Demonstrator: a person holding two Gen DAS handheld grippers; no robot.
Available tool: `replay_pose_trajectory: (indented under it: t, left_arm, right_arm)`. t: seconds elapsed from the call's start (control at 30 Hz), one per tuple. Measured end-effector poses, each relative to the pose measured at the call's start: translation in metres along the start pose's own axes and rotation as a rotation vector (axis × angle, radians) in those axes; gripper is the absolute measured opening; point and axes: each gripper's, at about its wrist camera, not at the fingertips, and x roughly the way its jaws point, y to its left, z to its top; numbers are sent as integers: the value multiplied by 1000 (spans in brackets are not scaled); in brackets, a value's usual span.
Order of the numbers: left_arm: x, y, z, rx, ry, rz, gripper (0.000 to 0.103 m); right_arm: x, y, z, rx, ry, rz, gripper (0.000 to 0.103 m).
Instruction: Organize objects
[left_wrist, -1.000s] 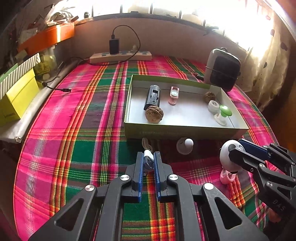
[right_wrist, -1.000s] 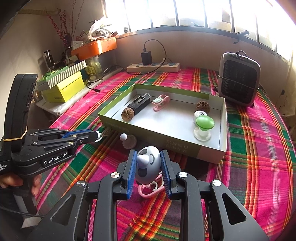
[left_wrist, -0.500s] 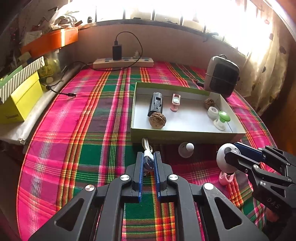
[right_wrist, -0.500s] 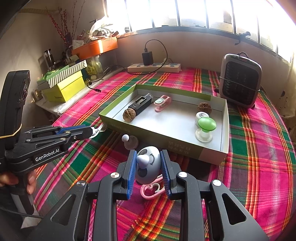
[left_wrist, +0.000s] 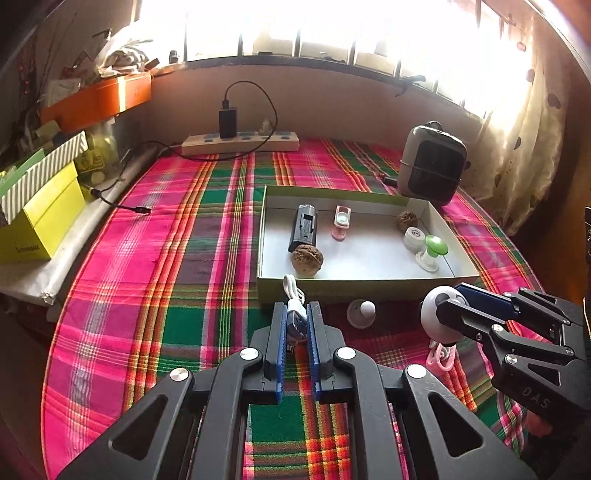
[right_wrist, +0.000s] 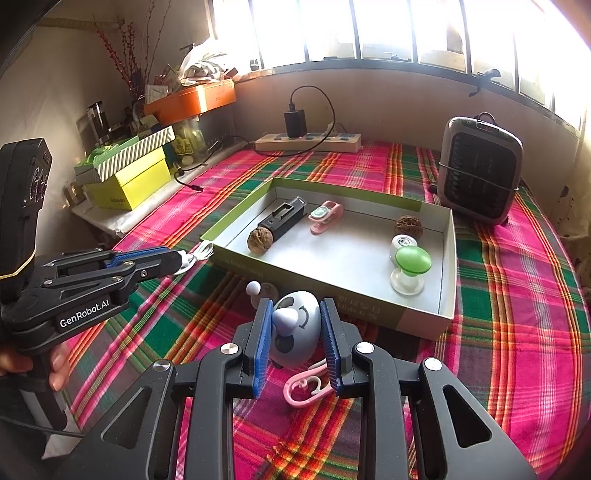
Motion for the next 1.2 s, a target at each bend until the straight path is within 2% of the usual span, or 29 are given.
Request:
replay_pose_trajectory:
  t: [0.7,0.97,1.03,1.13,1.2]
  left_arm:
    - [3,-5,22,19,-36,-21,9]
    - [4,0,20,9,-31,-31,9]
    - [2,3,22,-2,-41,-41,8]
    - [0,8,27,-34,-36,-100,8]
    - [-3,10,28,-28,-44,-87,8]
  right_arm:
    - [-1,-13,30,15,-49,-26,27]
    - [5,-16,36,18,-53,-21,27]
    - [8,-17,37,19,-50,-18,27]
    - [10,-19,38,22,-51,-15,27]
    - [10,-21,39,25,-55,-13,27]
